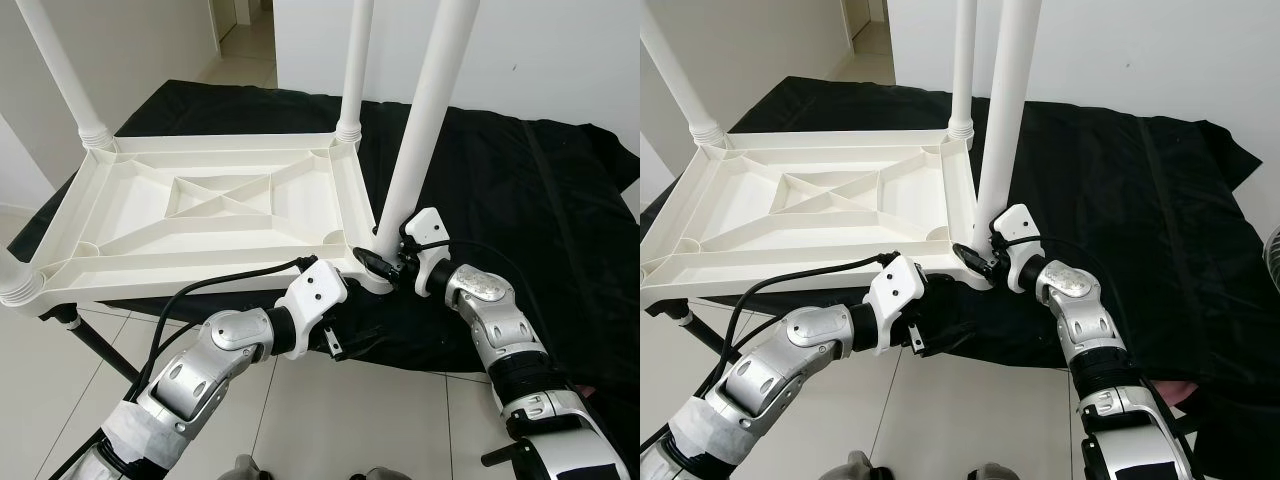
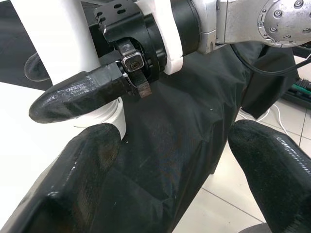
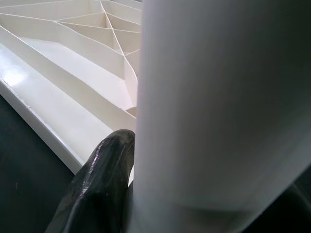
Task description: Building children table
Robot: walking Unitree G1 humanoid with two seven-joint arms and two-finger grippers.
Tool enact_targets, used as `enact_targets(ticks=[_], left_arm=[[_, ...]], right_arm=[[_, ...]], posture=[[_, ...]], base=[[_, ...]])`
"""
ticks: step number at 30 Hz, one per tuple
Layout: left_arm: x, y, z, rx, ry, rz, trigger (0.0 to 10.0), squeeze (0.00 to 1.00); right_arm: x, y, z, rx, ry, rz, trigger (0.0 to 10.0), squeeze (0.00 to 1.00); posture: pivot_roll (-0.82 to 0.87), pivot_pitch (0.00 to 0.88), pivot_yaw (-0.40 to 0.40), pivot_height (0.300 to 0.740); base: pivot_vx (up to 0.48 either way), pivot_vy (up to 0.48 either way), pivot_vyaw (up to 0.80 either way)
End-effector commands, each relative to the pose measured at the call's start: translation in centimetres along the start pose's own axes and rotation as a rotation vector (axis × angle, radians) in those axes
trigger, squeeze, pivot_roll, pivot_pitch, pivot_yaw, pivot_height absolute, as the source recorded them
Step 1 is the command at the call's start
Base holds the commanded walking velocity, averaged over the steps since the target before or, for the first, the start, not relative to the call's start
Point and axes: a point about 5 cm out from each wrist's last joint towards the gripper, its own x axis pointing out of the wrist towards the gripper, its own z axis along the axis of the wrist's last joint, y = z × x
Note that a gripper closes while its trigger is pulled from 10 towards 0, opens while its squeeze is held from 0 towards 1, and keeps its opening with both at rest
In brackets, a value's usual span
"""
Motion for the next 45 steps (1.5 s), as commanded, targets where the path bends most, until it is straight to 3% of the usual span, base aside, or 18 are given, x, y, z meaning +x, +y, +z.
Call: enact_targets(ticks=[1,2,3,4,5,15,20,26,28,30,34,35,38,45], left_arm=[[-0.2,-0.1,-0.2,-0.008,0.014,-0.001,10.0,0.0],[-0.2,-0.1,-0.2,-0.008,0.014,-0.001,10.0,0.0],[-0.2,0.0,-0.2,-0.008,0.015,0.0,10.0,0.0],[-0.2,0.0,-0.2,-0.008,0.015,0.0,10.0,0.0],[-0.2,0.0,-0.2,-0.008,0.016,0.001,10.0,0.0],[-0.4,0.3,-0.2,-0.005,0.018,0.007,10.0,0.0],[-0.5,1.4,-0.2,0.006,0.015,0.061,10.0,0.0],[-0.6,1.7,-0.2,0.013,0.016,0.076,10.0,0.0],[-0.7,1.9,-0.2,0.013,0.016,0.08,10.0,0.0],[-0.7,2.0,-0.2,0.016,0.017,0.084,10.0,0.0],[-0.8,2.1,-0.2,0.017,0.017,0.084,10.0,0.0],[-0.8,2.1,-0.1,0.019,0.017,0.084,10.0,0.0],[-0.8,2.2,0.0,0.021,0.014,0.085,10.0,0.0],[-0.8,2.2,-0.1,0.023,0.013,0.083,10.0,0.0]], right_arm=[[0.0,0.3,-0.8,0.017,0.031,0.026,0.0,0.0],[0.0,0.3,-0.8,0.017,0.031,0.026,0.0,0.0],[-0.1,0.3,-1.0,0.026,0.027,0.02,3.8,0.0],[-0.1,0.3,-1.0,0.026,0.027,0.02,3.8,0.0],[-0.1,0.3,-1.0,0.039,0.02,0.008,10.0,0.0],[0.0,0.0,-1.2,0.074,-0.013,-0.144,10.0,0.0],[0.1,1.9,-0.4,0.119,-0.066,-0.214,10.0,0.0],[0.3,2.8,0.2,0.173,-0.092,-0.305,10.0,0.0],[0.4,3.1,0.4,0.198,-0.096,-0.366,10.0,0.0],[0.7,3.6,0.6,0.228,-0.086,-0.507,10.0,0.0],[0.7,3.8,0.6,0.235,-0.076,-0.562,10.0,0.0],[0.5,3.9,0.3,0.216,-0.038,-0.671,10.0,0.0],[0.3,4.4,-0.4,0.254,0.017,-0.78,10.0,0.0],[0.1,4.2,-0.1,0.246,0.02,-0.783,10.0,0.0]], posture=[[-0.07,0.037,0.024,0.74],[-0.07,0.037,0.024,0.74],[-0.07,0.037,0.024,0.74],[-0.07,0.037,0.024,0.74],[-0.07,0.037,0.024,0.74],[-0.08,0.04,0.024,0.74],[-0.08,0.032,0.018,0.74],[-0.08,0.028,0.015,0.74],[-0.08,0.028,0.015,0.74],[-0.09,0.021,0.013,0.74],[-0.09,0.021,0.013,0.74],[-0.08,0.014,0.003,0.74],[-0.08,0.014,0.003,0.74],[-0.08,0.006,0.004,0.74]], base=[[0.0,0.0,0.0],[0.0,0.0,0.0],[0.0,0.0,0.0],[0.0,0.0,0.0],[0.0,0.0,0.0],[0.0,0.0,0.0],[0.0,0.0,0.0],[0.0,0.0,0.0],[0.0,0.0,0.0],[0.0,0.0,0.0],[0.0,0.0,0.0],[0.0,0.0,0.0],[0.0,0.0,0.0],[0.0,0.0,0.0]])
